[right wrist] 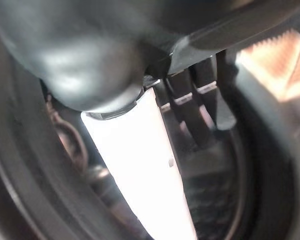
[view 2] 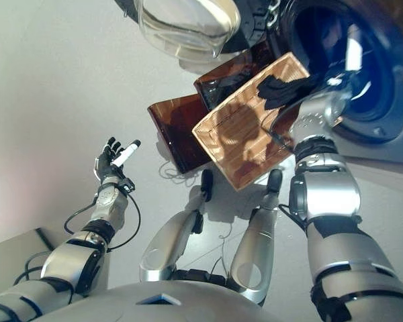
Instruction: Pick up the clothes and place them into the washing machine
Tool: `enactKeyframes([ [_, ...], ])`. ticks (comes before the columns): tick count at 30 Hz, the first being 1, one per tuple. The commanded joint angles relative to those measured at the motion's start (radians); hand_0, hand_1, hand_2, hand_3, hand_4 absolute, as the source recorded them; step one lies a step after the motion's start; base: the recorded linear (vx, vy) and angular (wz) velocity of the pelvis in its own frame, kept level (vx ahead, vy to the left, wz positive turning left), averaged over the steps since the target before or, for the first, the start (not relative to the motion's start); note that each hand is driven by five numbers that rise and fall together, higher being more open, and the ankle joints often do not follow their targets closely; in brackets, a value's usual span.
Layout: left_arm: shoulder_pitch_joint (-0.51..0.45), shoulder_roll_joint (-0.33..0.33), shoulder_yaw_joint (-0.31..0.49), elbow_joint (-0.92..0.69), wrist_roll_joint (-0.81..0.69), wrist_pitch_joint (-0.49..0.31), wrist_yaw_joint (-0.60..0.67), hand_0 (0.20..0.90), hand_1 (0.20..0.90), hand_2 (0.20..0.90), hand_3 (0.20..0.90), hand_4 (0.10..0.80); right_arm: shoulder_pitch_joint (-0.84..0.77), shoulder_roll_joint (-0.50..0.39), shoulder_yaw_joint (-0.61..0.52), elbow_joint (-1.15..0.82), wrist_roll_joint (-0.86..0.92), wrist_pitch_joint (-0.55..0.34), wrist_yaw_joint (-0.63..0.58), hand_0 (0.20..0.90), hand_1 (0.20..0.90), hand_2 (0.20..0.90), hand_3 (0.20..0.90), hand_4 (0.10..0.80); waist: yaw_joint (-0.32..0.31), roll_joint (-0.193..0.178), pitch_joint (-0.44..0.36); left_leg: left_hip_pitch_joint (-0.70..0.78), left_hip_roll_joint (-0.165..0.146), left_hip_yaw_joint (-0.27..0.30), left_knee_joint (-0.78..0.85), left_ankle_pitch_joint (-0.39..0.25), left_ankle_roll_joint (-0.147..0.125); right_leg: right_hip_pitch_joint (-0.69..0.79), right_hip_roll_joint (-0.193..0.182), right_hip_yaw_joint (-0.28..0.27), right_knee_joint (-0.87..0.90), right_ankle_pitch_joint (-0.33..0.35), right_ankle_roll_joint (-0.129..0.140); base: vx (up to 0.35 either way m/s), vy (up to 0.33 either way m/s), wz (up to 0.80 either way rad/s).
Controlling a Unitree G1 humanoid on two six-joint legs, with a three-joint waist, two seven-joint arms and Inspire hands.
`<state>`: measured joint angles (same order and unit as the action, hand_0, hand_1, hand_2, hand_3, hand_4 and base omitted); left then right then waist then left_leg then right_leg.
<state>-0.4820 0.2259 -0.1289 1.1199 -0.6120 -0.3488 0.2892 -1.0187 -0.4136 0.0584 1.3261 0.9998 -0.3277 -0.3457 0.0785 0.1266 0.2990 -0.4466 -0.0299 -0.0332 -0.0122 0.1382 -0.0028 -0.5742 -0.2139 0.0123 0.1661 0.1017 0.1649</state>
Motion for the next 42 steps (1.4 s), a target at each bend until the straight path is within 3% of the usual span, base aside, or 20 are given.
enactKeyframes([
  [1,-0.213,0.139,0.002,0.074,0.055,-0.013,0.038,0.9,0.9,0.9,0.9,0.8,-0.071,-0.037,0.161,-0.041,-0.284,0.077,0.003,0.9,0.9,0.9,0.9,0.8,-0.013,-0.068,-0.019,-0.018,-0.004,-0.002,0.073,-0.066,-0.071,0.052,0.056,0.025,-0.03,-0.002,-0.056,-0.093,-0.093,0.0],
  [5,-0.235,0.168,0.009,0.096,0.059,0.006,0.032,0.9,0.9,0.9,0.9,0.8,-0.07,-0.023,0.228,-0.04,-0.416,0.121,0.018,0.9,0.9,0.9,0.9,0.8,-0.017,-0.112,-0.001,-0.033,0.011,-0.011,0.087,-0.058,-0.075,0.048,0.07,0.009,-0.028,0.002,-0.059,-0.074,-0.075,-0.02],
  [6,-0.217,0.177,0.012,0.094,0.064,0.011,0.017,0.9,0.9,0.9,0.9,0.8,-0.073,-0.024,0.275,-0.053,-0.504,0.14,0.028,0.9,0.9,0.9,0.9,0.8,-0.013,-0.142,0.015,-0.042,0.023,-0.019,0.106,-0.061,-0.079,0.048,0.081,-0.002,-0.016,-0.005,-0.061,-0.061,-0.037,0.07],
  [7,-0.218,0.178,0.012,0.094,0.064,0.011,0.017,0.9,0.9,0.9,0.9,0.8,-0.074,-0.024,0.275,-0.054,-0.505,0.14,0.028,0.9,0.9,0.9,0.9,0.8,-0.014,-0.143,0.014,-0.046,0.022,-0.019,0.105,-0.055,-0.079,0.045,0.08,-0.002,-0.019,0.0,-0.06,-0.062,-0.069,0.01],
  [9,-0.174,0.18,0.026,0.076,0.067,0.007,0.011,0.9,0.9,0.9,0.9,0.8,-0.053,-0.03,0.318,-0.085,-0.605,0.148,0.027,0.9,0.9,0.9,0.9,0.8,-0.008,-0.181,0.035,-0.064,0.031,-0.036,0.149,-0.067,-0.082,0.035,0.095,-0.019,0.016,-0.015,-0.067,-0.038,-0.075,-0.04],
  [16,-0.1,0.182,0.034,-0.01,0.081,-0.016,0.012,0.9,0.9,0.9,0.9,0.8,-0.002,-0.033,0.366,-0.117,-0.748,0.152,0.031,0.9,0.9,0.9,0.9,0.8,0.006,-0.239,0.066,-0.153,0.023,-0.058,0.336,-0.135,-0.085,-0.023,0.118,-0.065,0.158,-0.066,-0.074,-0.054,-0.06,0.14],
  [17,0.234,0.215,0.111,-0.329,0.087,-0.054,-0.039,0.9,0.9,0.9,0.9,0.8,0.057,-0.077,0.369,-0.213,-0.826,0.162,0.03,0.9,0.9,0.9,0.9,0.8,0.049,-0.22,0.084,-0.202,0.014,-0.077,0.444,-0.189,-0.079,-0.055,0.128,-0.092,0.244,-0.112,-0.083,-0.065,-0.022,0.18],
  [18,0.238,0.213,0.111,-0.333,0.089,-0.052,-0.037,0.9,0.9,0.9,0.9,0.8,0.059,-0.077,0.37,-0.214,-0.826,0.162,0.03,0.9,0.9,0.9,0.9,0.8,0.048,-0.219,0.08,-0.205,0.014,-0.078,0.448,-0.191,-0.079,-0.057,0.128,-0.093,0.246,-0.113,-0.083,-0.079,-0.03,0.22],
  [21,0.397,0.214,0.163,-0.552,0.084,-0.058,-0.083,0.9,0.9,0.9,0.9,0.8,0.1,-0.107,0.375,-0.24,-0.934,0.167,0.041,0.9,0.9,0.9,0.9,0.8,0.078,-0.204,0.099,-0.275,0.02,-0.094,0.567,-0.24,-0.076,-0.111,0.134,-0.126,0.347,-0.159,-0.087,-0.053,-0.05,0.17],
  [22,0.456,0.269,0.218,-0.462,0.175,-0.101,-0.08,0.9,0.9,0.9,0.9,0.8,0.129,-0.124,0.351,-0.239,-0.945,0.152,0.04,0.9,0.9,0.9,0.9,0.8,0.1,-0.196,0.092,-0.295,0.023,-0.109,0.587,-0.245,-0.073,-0.128,0.133,-0.137,0.374,-0.175,-0.085,0.002,-0.16,0.15],
  [23,0.377,0.213,0.134,-0.529,0.216,-0.074,-0.041,0.9,0.9,0.9,0.9,0.8,0.17,-0.115,0.415,-0.323,-1.035,0.143,0.045,0.9,0.9,0.9,0.9,0.8,0.093,-0.214,0.085,-0.311,0.021,-0.111,0.607,-0.266,-0.069,-0.144,0.136,-0.145,0.397,-0.183,-0.075,0.024,-0.12,0.2],
  [25,0.352,0.203,0.12,-0.533,0.241,-0.07,-0.035,0.9,0.9,0.9,0.9,0.8,0.182,-0.116,0.432,-0.32,-1.089,0.154,0.03,0.9,0.9,0.9,0.9,0.8,0.088,-0.22,0.084,-0.317,0.026,-0.113,0.62,-0.275,-0.066,-0.15,0.139,-0.151,0.406,-0.189,-0.075,0.042,-0.061,0.43],
  [26,0.375,0.518,0.046,-0.582,1.041,-0.065,0.375,0.9,0.9,0.9,0.9,0.8,0.227,-0.106,0.411,-0.294,-1.157,0.14,-0.062,0.9,0.9,0.9,0.9,0.8,0.1,-0.219,0.084,-0.317,0.03,-0.119,0.647,-0.302,-0.07,-0.144,0.142,-0.157,0.422,-0.211,-0.075,0.074,-0.055,0.38],
  [27,0.349,0.431,0.03,-0.579,0.863,0.008,0.269,0.9,0.9,0.9,0.9,0.8,0.229,-0.12,0.474,-0.384,-1.241,0.135,-0.027,0.9,0.9,0.9,0.9,0.8,0.096,-0.233,0.079,-0.315,0.033,-0.117,0.639,-0.299,-0.065,-0.149,0.141,-0.158,0.422,-0.209,-0.072,0.091,-0.053,0.13],
  [28,0.29,0.405,-0.003,-0.585,0.89,0.033,0.254,0.9,0.9,0.9,0.9,0.8,0.21,-0.121,0.526,-0.395,-1.341,0.147,-0.036,0.9,0.9,0.9,0.9,0.8,0.08,-0.247,0.077,-0.317,0.042,-0.113,0.646,-0.304,-0.066,-0.149,0.143,-0.158,0.425,-0.212,-0.073,0.066,-0.043,0.11],
  [33,0.105,0.417,-0.054,-0.45,0.928,0.071,0.289,0.9,0.9,0.9,0.9,0.8,0.133,-0.149,0.72,-0.324,-1.677,0.214,-0.052,0.9,0.9,0.9,0.9,0.8,0.043,-0.286,0.054,-0.316,0.057,-0.104,0.637,-0.314,-0.071,-0.152,0.146,-0.165,0.423,-0.221,-0.076,0.072,-0.02,-0.05],
  [36,-0.008,0.394,-0.084,-0.368,0.897,0.093,0.318,0.9,0.9,0.9,0.9,0.8,0.068,-0.117,0.806,-0.223,-1.806,0.271,-0.053,0.9,0.9,0.9,0.9,0.8,0.036,-0.298,0.055,-0.33,0.054,-0.101,0.623,-0.304,-0.075,-0.163,0.144,-0.161,0.408,-0.211,-0.074,0.015,0.005,-0.12],
  [42,-0.117,0.369,-0.111,-0.295,0.851,0.114,0.336,0.9,0.9,0.9,0.9,0.8,0.003,-0.108,0.823,-0.11,-1.882,0.34,-0.062,0.9,0.9,0.9,0.9,0.8,0.028,-0.297,0.073,-0.348,0.041,-0.099,0.6,-0.279,-0.078,-0.183,0.143,-0.155,0.402,-0.209,-0.086,-0.001,0.002,-0.02],
])
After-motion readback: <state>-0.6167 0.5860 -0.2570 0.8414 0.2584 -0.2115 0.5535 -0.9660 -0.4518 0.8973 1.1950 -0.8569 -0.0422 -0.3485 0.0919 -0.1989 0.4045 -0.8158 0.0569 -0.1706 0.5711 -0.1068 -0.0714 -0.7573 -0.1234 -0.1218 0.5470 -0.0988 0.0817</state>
